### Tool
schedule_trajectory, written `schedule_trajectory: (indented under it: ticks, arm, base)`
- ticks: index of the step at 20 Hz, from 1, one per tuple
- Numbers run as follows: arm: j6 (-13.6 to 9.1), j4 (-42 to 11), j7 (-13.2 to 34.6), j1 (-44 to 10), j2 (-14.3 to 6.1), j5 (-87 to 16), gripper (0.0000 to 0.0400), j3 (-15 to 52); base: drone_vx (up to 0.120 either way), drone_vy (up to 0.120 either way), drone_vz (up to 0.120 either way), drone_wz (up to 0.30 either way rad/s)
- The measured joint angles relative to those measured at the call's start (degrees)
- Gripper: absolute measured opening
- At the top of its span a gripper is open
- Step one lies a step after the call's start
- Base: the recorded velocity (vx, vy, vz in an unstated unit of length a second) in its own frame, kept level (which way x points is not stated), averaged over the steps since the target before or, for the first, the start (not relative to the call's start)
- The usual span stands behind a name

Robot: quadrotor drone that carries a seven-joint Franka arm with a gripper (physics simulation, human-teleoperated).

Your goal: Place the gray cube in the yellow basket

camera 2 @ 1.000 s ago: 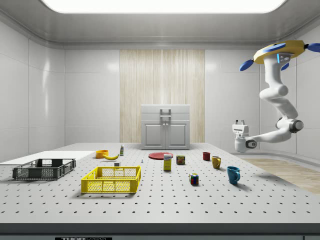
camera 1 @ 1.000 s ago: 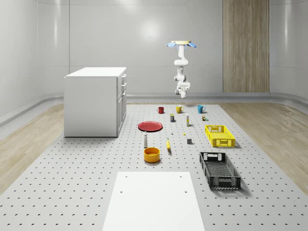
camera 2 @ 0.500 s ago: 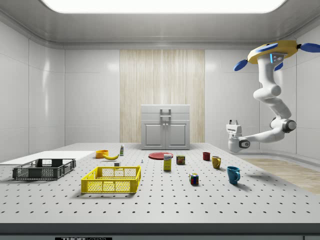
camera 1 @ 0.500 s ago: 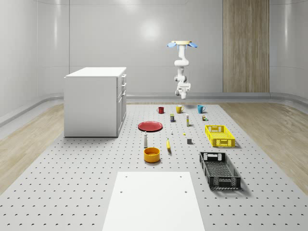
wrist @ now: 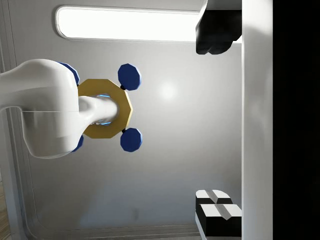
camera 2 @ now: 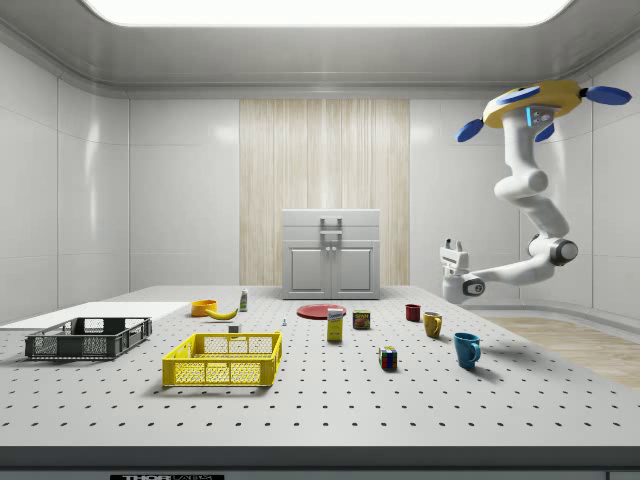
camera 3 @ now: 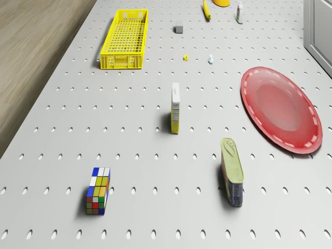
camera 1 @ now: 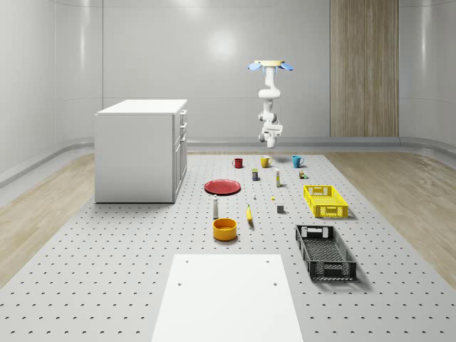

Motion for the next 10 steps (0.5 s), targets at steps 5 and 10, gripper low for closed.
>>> schedule_trajectory:
  ticks: [5, 10]
  arm:
    - [0.35, -0.93, 0.92, -1.50, -0.34, -6.80, 0.0400, 4.82]
    - [1.06, -4.82, 3.19, -4.88, -1.32, -21.70, 0.0400, 15.15]
  base:
    - [0.120, 0.000, 0.000, 0.000]
    - [0.120, 0.000, 0.000, 0.000]
